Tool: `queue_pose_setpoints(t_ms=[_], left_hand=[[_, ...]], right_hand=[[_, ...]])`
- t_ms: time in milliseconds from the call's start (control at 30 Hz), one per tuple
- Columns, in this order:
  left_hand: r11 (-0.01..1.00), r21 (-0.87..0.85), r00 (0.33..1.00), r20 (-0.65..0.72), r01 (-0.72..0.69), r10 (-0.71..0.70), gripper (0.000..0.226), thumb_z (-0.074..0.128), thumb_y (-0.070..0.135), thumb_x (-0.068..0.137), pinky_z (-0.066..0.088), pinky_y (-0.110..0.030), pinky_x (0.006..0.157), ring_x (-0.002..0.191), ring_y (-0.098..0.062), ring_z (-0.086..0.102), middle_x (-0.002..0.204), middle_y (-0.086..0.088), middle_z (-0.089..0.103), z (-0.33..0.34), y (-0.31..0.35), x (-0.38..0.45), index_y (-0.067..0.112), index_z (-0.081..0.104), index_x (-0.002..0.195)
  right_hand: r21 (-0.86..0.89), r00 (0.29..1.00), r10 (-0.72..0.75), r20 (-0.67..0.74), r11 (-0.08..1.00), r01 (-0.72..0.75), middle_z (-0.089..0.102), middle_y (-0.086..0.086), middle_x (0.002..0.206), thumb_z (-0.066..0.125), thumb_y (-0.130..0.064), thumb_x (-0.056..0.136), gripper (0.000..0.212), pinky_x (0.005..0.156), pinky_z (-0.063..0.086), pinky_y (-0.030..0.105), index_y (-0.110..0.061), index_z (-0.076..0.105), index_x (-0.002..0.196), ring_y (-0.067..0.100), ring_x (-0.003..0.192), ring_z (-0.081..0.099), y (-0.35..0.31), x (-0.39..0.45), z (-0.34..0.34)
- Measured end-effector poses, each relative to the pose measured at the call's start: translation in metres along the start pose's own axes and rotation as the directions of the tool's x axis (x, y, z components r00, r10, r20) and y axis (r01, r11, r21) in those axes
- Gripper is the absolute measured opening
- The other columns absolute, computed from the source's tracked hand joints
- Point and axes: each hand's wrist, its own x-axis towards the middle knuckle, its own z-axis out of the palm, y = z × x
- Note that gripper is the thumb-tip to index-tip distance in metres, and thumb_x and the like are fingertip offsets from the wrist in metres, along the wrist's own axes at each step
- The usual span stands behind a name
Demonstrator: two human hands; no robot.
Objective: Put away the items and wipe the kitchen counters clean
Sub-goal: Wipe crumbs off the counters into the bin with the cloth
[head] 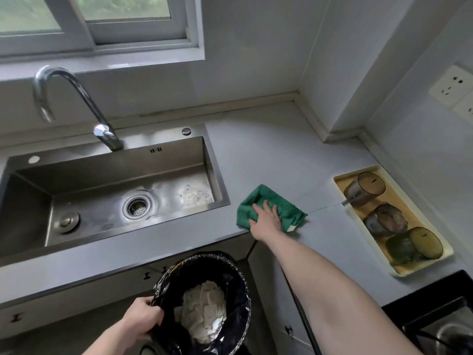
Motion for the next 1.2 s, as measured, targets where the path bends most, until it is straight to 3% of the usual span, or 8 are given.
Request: queue_pose_setpoints(t_ms=[433,533,733,900,1033,1100,1200], left_hand=[[0.998,-0.05,0.999,0.008,0.048,-0.048,0.026,0.06,-0.003,0.063,0.039,-0.019,0.042,0.045,-0.021,0.051,0.048,-0.003,0.054,-0.128,-0.111,0.026,0.015,0.058,0.044],[0.998,-0.052,0.999,-0.017,0.045,-0.046,0.018,0.061,0.0,0.058,0.037,-0.018,0.041,0.045,-0.022,0.051,0.047,-0.002,0.056,-0.162,-0.141,0.03,0.016,0.061,0.051],[0.997,-0.02,0.996,-0.036,0.078,-0.078,0.017,0.063,-0.001,0.064,0.034,-0.016,0.042,0.044,-0.019,0.049,0.045,0.001,0.054,-0.209,-0.189,0.03,0.014,0.067,0.057],[0.989,-0.067,0.988,-0.071,0.134,-0.139,0.014,0.061,0.0,0.063,0.038,-0.018,0.041,0.043,-0.02,0.052,0.045,-0.001,0.057,-0.225,-0.22,0.027,0.01,0.071,0.062],[0.97,-0.179,0.978,-0.095,0.167,-0.186,0.013,0.058,0.002,0.055,0.037,-0.02,0.043,0.047,-0.023,0.05,0.046,-0.003,0.054,-0.232,-0.243,0.021,0.013,0.062,0.051],[0.953,-0.238,0.971,-0.105,0.186,-0.216,0.015,0.058,-0.001,0.057,0.038,-0.021,0.043,0.048,-0.024,0.05,0.047,-0.005,0.054,-0.236,-0.256,0.019,0.012,0.063,0.053],[0.935,-0.294,0.966,-0.101,0.199,-0.238,0.016,0.058,0.0,0.052,0.041,-0.022,0.043,0.049,-0.025,0.054,0.05,-0.008,0.059,-0.243,-0.276,0.018,0.011,0.068,0.058]], right_hand=[[-0.092,0.993,-0.119,-0.011,0.989,0.118,0.003,0.003,0.171,0.052,-0.032,0.103,0.063,0.126,0.009,0.052,-0.032,0.024,0.16,0.033,0.156,-0.001,-0.181,-0.055,0.099],[-0.093,0.986,-0.164,-0.011,0.982,0.162,0.006,0.003,0.17,0.053,-0.029,0.102,0.062,0.127,0.01,0.049,-0.033,0.027,0.159,0.031,0.157,0.001,-0.229,-0.075,0.133],[0.017,0.942,-0.322,0.094,0.947,0.322,0.028,-0.009,0.165,0.052,-0.011,0.099,0.058,0.125,0.023,0.043,-0.037,0.045,0.15,0.021,0.156,0.017,-0.278,-0.109,0.165],[0.206,0.949,-0.313,-0.042,0.927,0.315,0.032,-0.01,0.164,0.051,-0.009,0.098,0.058,0.123,0.024,0.035,-0.038,0.047,0.148,0.017,0.154,0.022,-0.281,-0.105,0.149],[-0.007,0.972,-0.235,-0.026,0.972,0.235,0.016,0.0,0.169,0.054,-0.039,0.101,0.059,0.125,0.02,0.046,-0.036,0.033,0.156,0.031,0.156,0.01,-0.283,-0.086,0.154],[-0.102,0.974,-0.227,-0.01,0.969,0.225,0.015,0.003,0.169,0.051,-0.039,0.102,0.059,0.124,0.021,0.048,-0.034,0.032,0.157,0.033,0.156,0.011,-0.292,-0.089,0.164],[-0.111,0.947,-0.319,0.046,0.94,0.322,0.021,0.003,0.168,0.051,-0.025,0.101,0.055,0.123,0.023,0.044,-0.034,0.039,0.154,0.03,0.155,0.015,-0.321,-0.105,0.181]])
